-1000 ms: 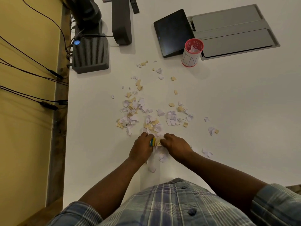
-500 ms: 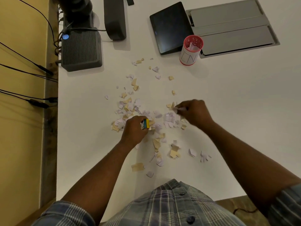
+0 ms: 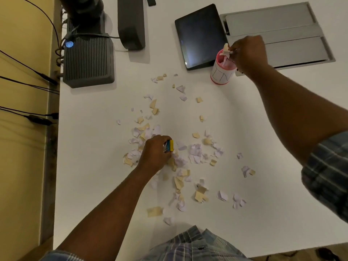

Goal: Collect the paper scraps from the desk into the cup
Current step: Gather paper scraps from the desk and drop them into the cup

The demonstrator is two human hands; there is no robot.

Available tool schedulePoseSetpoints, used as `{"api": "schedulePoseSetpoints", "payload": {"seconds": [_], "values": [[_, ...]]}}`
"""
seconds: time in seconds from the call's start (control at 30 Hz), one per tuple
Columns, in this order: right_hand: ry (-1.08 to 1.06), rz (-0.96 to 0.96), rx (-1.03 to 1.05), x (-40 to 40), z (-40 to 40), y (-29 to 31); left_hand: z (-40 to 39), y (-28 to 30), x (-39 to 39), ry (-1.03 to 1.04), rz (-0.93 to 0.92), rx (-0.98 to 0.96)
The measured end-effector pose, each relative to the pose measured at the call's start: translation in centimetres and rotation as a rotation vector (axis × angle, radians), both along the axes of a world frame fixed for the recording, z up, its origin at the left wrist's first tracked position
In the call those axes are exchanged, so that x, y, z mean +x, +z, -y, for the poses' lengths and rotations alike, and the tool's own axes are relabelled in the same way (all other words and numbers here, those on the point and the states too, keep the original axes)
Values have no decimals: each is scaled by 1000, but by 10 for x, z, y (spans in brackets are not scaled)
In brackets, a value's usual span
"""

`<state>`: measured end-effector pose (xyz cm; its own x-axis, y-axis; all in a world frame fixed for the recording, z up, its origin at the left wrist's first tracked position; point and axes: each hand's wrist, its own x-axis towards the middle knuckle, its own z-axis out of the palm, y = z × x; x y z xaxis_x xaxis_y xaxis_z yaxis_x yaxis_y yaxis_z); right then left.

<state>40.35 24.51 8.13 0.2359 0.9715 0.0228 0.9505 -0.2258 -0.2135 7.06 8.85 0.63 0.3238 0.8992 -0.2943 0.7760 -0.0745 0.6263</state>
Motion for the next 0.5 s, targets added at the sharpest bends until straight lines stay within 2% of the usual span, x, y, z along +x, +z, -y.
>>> {"api": "schedulePoseSetpoints", "payload": {"seconds": [0.17, 0.3, 0.4, 0.5], "values": [[28, 149, -246, -1, -30, -17, -4, 2, 6, -10, -8, 2], [48, 137, -354, -3, -41, -26, -12, 6, 12, -26, 3, 4], [29, 215, -369, 2, -42, -22, -24, 12, 22, -40, 22, 3], [-5, 157, -278, 8, -24, -14, -43, 25, 40, -47, 64, -10]]}}
